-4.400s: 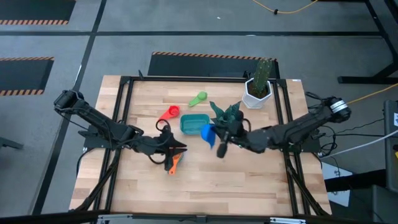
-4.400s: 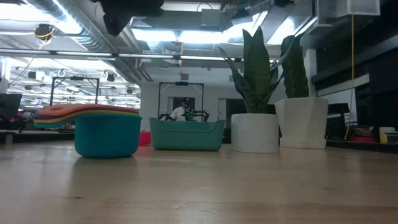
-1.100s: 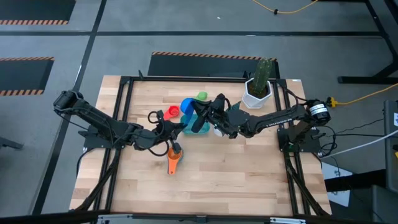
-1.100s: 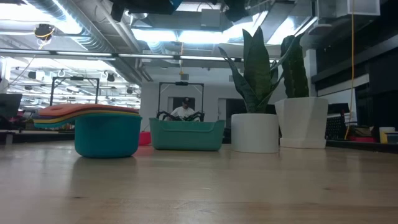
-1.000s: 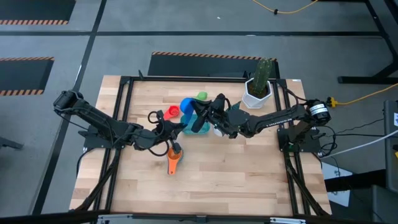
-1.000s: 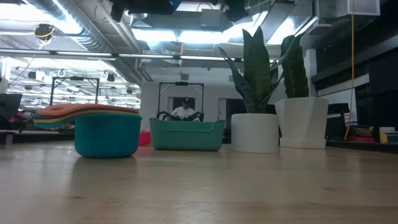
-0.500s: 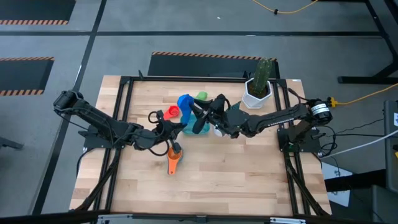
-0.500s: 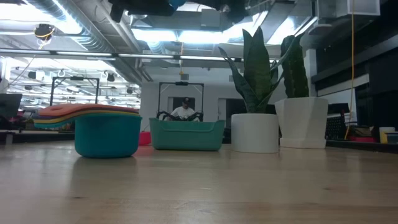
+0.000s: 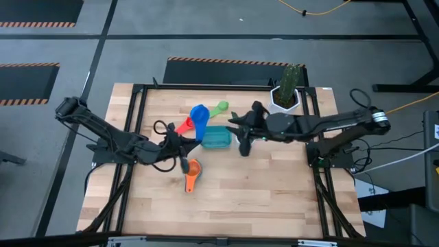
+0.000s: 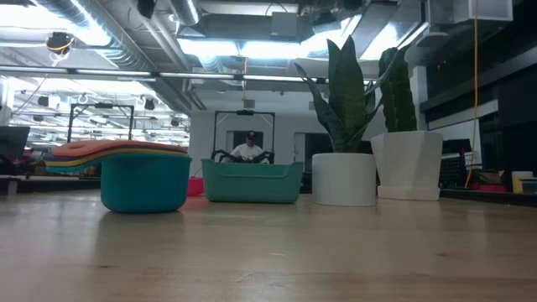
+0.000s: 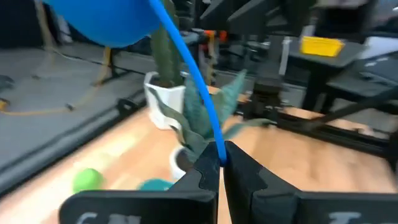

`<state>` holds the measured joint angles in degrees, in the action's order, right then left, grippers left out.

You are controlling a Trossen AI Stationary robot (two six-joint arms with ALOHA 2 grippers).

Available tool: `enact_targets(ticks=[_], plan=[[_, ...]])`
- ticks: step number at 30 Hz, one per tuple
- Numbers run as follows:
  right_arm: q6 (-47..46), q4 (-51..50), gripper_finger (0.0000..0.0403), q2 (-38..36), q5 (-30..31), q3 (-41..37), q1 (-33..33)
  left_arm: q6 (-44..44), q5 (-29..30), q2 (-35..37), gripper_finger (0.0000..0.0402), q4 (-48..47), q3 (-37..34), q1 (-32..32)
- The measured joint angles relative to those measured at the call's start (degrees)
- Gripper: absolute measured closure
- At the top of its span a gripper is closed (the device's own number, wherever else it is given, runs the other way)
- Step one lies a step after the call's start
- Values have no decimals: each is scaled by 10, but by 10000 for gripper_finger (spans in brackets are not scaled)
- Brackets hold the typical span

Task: Nest measuring cups in basket
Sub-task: Stack the blue measuring cup on top of the orange measuring cup

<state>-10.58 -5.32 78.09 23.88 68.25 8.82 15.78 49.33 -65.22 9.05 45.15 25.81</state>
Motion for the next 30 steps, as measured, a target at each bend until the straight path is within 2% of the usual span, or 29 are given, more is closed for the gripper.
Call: enact_targets(ticks=[7,10,21,30], plan=[[-13,-218,267,-75,16,-1,0,196,-111,64,400,-123,0,44],[-27,-268,267,-99,33,-14,0,286,-131,72,400,-169,0,72],[-78,-249,267,-152,35,-137,0,533,-119,19,401,-164,-30,163],[-87,-179,267,-152,31,-204,0,608,-113,-74,401,-56,-58,189]])
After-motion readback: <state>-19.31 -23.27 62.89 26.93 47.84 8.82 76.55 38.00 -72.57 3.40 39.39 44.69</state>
